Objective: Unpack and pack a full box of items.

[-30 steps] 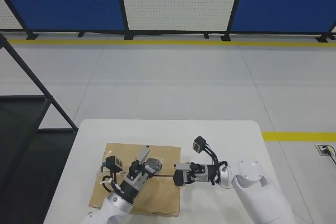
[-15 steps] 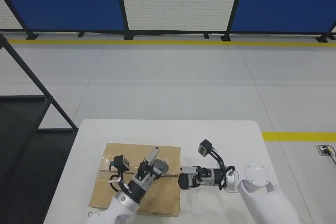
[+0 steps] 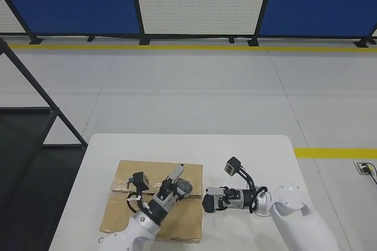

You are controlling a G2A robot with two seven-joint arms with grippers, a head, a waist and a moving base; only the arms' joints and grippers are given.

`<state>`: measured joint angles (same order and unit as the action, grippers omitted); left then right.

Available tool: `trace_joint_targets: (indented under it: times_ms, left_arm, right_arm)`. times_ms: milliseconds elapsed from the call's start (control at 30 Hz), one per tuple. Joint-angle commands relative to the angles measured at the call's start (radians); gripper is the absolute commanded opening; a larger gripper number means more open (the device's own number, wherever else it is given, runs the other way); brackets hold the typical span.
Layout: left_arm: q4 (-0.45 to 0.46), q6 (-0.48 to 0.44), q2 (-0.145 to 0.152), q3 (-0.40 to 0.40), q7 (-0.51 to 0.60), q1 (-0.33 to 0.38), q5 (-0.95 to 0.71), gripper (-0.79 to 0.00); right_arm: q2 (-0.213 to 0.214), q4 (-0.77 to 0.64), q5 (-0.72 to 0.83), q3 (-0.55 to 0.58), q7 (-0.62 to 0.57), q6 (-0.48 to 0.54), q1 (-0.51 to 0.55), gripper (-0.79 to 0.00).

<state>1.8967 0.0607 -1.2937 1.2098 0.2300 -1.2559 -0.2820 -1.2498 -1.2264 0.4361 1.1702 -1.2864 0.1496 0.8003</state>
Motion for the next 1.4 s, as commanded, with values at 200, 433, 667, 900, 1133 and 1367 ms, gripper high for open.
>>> trace_joint_targets:
  times_ms: [200, 433, 667, 900, 1133, 1367]
  left_arm:
    - [0.021, 0.03, 0.002, -0.008, 0.038, 0.005, 0.035, 0.0]
    - [0.025, 0.034, 0.0, -0.017, 0.043, 0.006, 0.043, 0.0]
    - [0.068, 0.028, 0.0, -0.006, 0.055, -0.015, 0.02, 0.0]
    - [0.226, 0.043, 0.005, 0.01, 0.082, -0.094, -0.035, 0.0]
    - [0.333, -0.012, 0.015, 0.182, 0.098, -0.155, -0.148, 0.0]
    - [0.345, -0.06, 0.024, 0.367, 0.119, -0.212, -0.241, 0.0]
  right_arm:
    - [0.012, -0.006, 0.009, 0.027, -0.013, 0.014, 0.017, 0.0]
    - [0.02, -0.021, 0.018, 0.042, -0.008, 0.021, 0.035, 0.0]
    - [0.023, -0.016, 0.025, 0.049, 0.029, 0.026, 0.029, 0.0]
    - [0.001, -0.001, 0.02, -0.022, 0.152, 0.028, -0.025, 0.0]
    - [0.008, -0.051, -0.001, -0.002, 0.205, 0.028, -0.007, 0.0]
    - [0.019, -0.079, -0.011, 0.032, 0.207, 0.018, 0.0, 0.0]
